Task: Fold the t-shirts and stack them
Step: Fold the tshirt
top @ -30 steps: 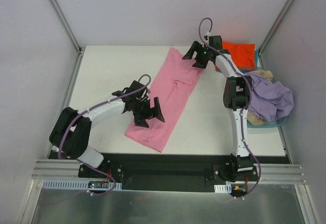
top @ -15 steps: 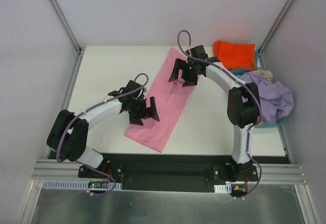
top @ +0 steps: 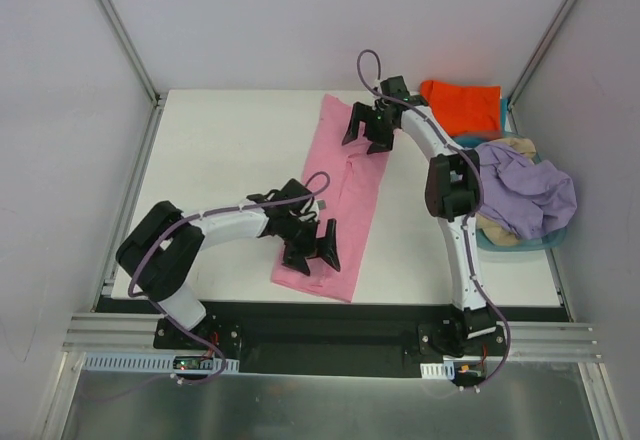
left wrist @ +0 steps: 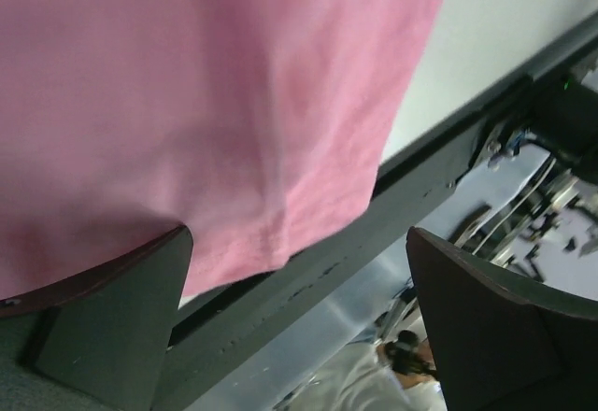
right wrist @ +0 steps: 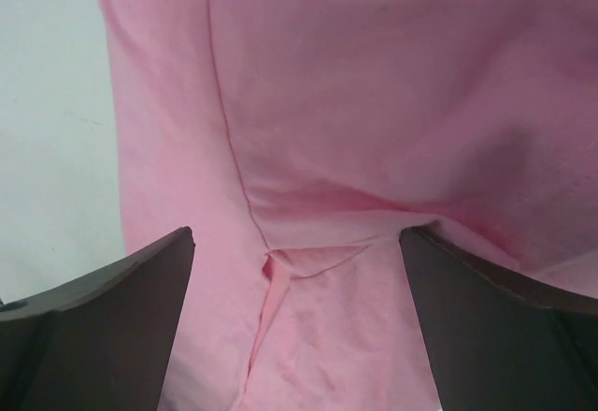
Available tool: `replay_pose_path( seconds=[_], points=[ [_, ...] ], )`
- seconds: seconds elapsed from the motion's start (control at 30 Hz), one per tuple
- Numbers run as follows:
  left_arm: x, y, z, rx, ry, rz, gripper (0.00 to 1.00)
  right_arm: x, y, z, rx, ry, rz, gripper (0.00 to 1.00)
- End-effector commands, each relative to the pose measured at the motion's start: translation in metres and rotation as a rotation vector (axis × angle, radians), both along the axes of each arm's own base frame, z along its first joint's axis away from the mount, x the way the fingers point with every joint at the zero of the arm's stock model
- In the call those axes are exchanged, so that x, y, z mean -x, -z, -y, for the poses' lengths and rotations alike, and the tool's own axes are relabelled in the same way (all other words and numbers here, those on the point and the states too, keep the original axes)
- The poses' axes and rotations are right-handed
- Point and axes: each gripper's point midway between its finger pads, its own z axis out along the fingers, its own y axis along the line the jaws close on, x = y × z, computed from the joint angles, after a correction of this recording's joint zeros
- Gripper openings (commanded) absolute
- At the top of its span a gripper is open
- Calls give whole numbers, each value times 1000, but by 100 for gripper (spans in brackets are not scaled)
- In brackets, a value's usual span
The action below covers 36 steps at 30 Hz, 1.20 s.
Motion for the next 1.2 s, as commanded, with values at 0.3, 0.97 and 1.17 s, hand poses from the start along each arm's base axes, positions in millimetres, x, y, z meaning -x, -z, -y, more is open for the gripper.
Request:
replay_pose_path(
  seconds=[0.3, 0.97, 1.17],
  points=[
    [-20, -64, -31, -149, -66, 345, 99, 87, -166, 51, 21, -186, 438, 97],
    [2, 24, -87, -409, -205, 85, 54, 406, -25, 0, 199, -811, 146, 86],
    [4, 32, -89, -427, -201, 60, 24, 415, -6, -15, 188, -929, 175, 69]
  ],
)
